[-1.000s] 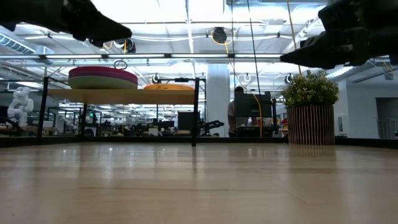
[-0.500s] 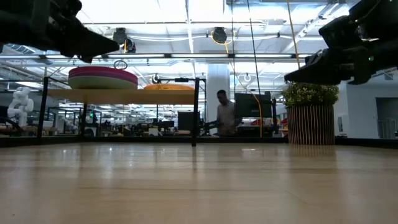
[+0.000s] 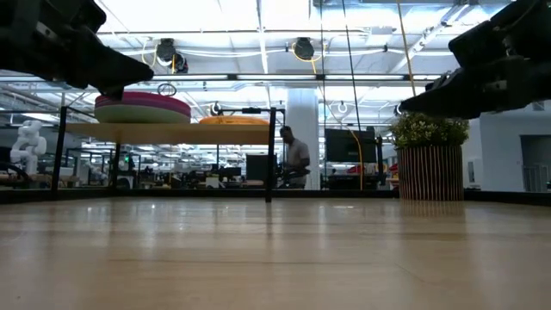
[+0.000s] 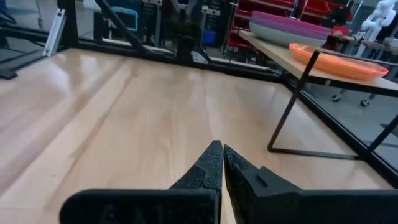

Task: Place and stack plates onto a shelf
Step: Return to Home Position

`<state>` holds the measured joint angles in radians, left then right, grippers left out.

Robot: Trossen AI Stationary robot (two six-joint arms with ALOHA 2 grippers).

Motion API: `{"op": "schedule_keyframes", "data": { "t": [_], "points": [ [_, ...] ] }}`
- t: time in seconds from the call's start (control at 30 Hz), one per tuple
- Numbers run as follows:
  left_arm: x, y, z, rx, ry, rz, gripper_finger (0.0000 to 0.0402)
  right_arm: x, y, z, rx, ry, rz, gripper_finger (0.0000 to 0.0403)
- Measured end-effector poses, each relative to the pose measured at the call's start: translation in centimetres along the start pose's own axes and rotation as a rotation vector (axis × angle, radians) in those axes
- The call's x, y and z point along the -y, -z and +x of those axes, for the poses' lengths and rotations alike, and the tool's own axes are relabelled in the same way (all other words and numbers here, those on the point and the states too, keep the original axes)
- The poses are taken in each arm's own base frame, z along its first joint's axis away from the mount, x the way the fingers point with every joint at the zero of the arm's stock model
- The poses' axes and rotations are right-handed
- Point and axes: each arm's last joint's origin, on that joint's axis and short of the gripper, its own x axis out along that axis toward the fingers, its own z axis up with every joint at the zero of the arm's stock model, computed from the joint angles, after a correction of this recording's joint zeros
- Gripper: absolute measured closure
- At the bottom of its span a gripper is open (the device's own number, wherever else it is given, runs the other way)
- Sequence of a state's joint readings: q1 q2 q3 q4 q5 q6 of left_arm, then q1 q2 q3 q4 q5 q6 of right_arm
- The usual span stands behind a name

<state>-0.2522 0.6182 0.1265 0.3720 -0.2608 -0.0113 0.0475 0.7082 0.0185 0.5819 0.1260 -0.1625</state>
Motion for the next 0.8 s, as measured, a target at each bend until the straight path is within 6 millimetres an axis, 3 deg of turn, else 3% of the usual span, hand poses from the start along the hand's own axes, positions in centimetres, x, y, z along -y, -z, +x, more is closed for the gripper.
{"op": "schedule_keyframes", "data": {
  "t": [0.43, 0.6, 0.8],
  "points": [
    [0.8, 0.1, -0.2, 0.002, 0.105, 0.059, 0.0332, 0.1, -0.3, -0.2, 0.027, 0.005, -0.004, 0.0403],
    [0.6, 2.3, -0.7, 0.057, 0.128, 0.063, 0.0332, 0.1, -0.4, -0.2, 0.035, 0.007, -0.003, 0.0403],
    [0.3, 2.2, -0.8, 0.068, 0.104, 0.041, 0.0332, 0.1, -0.5, -0.3, 0.046, 0.009, -0.015, 0.0403]
  ]
}}
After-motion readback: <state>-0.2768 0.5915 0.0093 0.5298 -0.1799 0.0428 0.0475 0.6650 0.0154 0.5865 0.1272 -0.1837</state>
